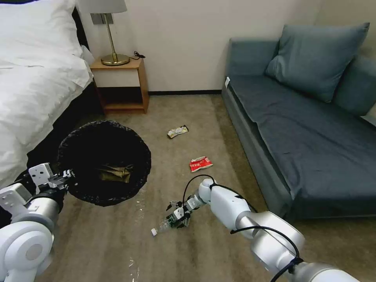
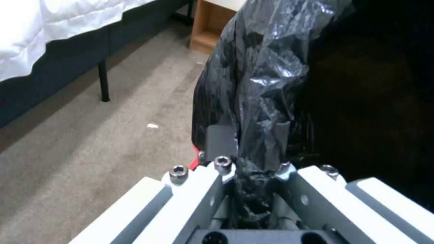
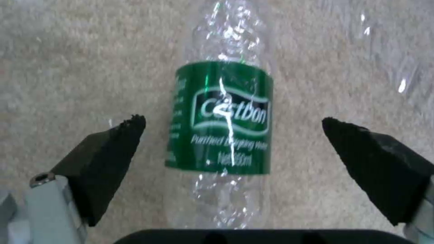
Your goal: Pick up the trash bin, then pick up the garbage on the floor and place it into the trash bin.
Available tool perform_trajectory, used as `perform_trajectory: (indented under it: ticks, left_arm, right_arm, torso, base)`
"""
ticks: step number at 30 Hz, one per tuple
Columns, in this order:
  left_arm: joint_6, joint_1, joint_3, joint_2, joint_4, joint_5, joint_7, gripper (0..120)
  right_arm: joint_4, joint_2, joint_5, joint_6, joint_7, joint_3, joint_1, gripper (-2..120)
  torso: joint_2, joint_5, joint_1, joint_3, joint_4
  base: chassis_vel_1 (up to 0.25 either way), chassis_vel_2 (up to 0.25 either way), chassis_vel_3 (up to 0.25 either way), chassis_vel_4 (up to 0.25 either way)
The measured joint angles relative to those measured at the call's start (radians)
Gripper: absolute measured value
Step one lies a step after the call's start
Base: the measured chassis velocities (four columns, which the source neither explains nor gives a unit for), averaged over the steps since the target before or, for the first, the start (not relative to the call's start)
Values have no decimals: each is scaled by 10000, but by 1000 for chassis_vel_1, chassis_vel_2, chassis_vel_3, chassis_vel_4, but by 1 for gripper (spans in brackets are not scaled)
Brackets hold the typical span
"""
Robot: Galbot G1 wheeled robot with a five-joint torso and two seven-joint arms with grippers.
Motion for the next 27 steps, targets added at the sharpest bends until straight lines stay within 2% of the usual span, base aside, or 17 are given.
perform_trajectory:
  ticks: [18, 20, 21, 23, 24, 26, 27]
  left_arm:
    - [-37, 99, -25, -64, -106, 37, 45, 0]
    - [-38, 95, -16, -93, -110, 49, 52, 0]
    - [-38, 95, -16, -93, -110, 49, 52, 0]
    - [-45, 116, -14, -100, -119, 65, 67, 0]
    - [-45, 116, -14, -100, -119, 65, 67, 0]
    - [-61, 136, -34, -97, -125, 66, 91, 0]
    - [-61, 136, -34, -97, -125, 66, 91, 0]
  right_arm:
    - [-325, -6, 40, -181, 100, 6, 61, 98]
    - [-346, -7, 42, -190, 104, 2, 72, 90]
    - [-346, -7, 42, -190, 104, 2, 72, 90]
    - [-355, -9, 58, -222, 108, -2, 42, 79]
    - [-355, -9, 58, -222, 108, -2, 42, 79]
    - [-389, -11, 80, -267, 148, -7, -12, 67]
    - [-389, -11, 80, -267, 148, -7, -12, 67]
  torso:
    - [0, -1, 0, 0, -1]
    - [0, 0, 0, 0, -1]
    - [0, 0, 0, 0, -1]
    - [0, 0, 0, 0, 0]
    - [0, 0, 0, 0, 0]
    - [-1, 0, 0, 0, -1]
    - [-1, 0, 0, 0, -1]
  base:
    - [0, 0, 0, 0]
    - [0, 0, 0, 0]
    - [0, 0, 0, 0]
    - [0, 0, 0, 0]
    - [0, 0, 0, 0]
    - [0, 0, 0, 0]
    - [0, 0, 0, 0]
